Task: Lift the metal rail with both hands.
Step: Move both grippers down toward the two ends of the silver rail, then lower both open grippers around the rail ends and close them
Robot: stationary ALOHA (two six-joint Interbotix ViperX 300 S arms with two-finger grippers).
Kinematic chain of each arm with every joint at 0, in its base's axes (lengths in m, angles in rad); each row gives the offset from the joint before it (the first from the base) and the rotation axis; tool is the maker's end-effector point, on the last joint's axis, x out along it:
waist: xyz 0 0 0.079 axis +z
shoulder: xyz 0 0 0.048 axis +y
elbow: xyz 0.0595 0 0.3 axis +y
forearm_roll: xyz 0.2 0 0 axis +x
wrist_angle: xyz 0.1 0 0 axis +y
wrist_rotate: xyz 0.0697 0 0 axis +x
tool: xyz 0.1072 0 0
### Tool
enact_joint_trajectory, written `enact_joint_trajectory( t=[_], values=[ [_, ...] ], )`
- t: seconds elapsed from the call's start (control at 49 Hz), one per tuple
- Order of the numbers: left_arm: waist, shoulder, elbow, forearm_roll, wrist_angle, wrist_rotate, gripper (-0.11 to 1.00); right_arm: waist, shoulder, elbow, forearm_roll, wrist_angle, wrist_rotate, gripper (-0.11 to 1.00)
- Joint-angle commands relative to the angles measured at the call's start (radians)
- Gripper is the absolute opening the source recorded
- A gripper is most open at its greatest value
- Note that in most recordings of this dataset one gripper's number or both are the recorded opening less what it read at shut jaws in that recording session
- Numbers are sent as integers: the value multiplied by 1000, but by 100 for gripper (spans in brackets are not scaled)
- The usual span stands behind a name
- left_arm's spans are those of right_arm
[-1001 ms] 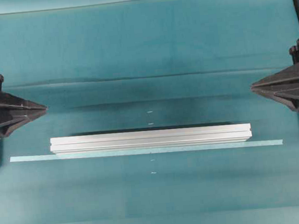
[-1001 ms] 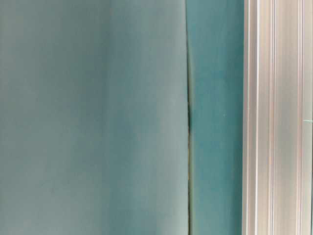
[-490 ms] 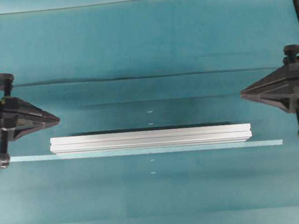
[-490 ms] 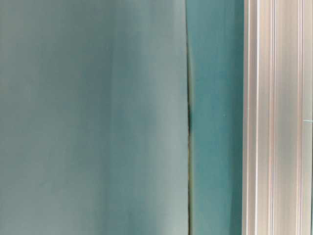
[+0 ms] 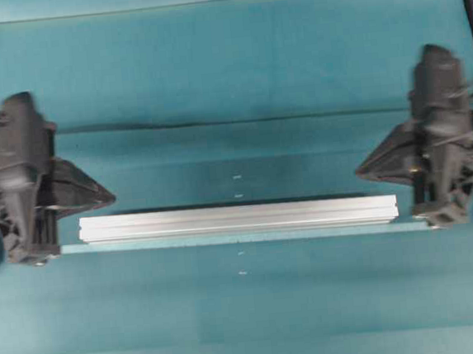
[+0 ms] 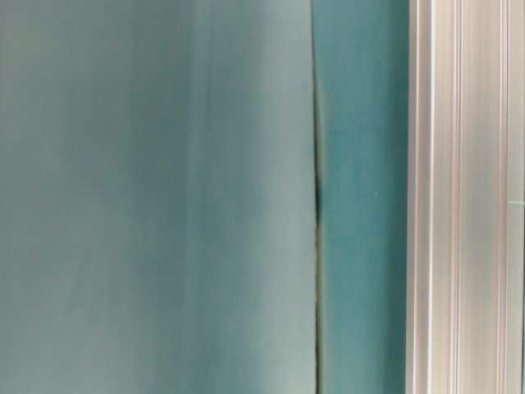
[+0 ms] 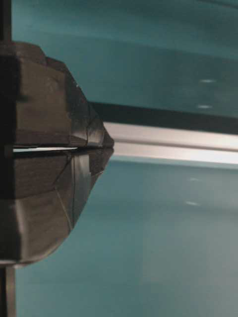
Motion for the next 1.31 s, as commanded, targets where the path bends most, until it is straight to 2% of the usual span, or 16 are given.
enact_joint_trajectory(
  t=[0.0,0.306,0.449,0.613,0.797,0.96,1.042,1.205,1.287],
  values=[
    [2,25,-52,3,57,2,-4,-3,52,-48,-2,41,-2,1],
    [20,129,-117,6,163,2,-4,-5,239,-196,-21,284,-6,1],
    [25,149,-126,6,179,2,-4,-3,293,-227,-26,341,-11,1],
    [25,178,-126,6,183,5,-4,-3,324,-250,-28,351,-12,1],
    [23,192,-126,6,186,2,-2,-3,328,-247,-29,341,-44,4],
    [23,192,-123,6,181,3,4,-2,331,-244,-29,322,-92,14],
    [25,192,-123,5,173,0,14,-2,336,-244,-29,316,-126,29],
    [21,196,-117,6,170,-9,60,-2,359,-244,-31,321,-155,74],
    [6,198,-115,5,160,5,84,-2,373,-242,-31,321,-158,91]
  ],
)
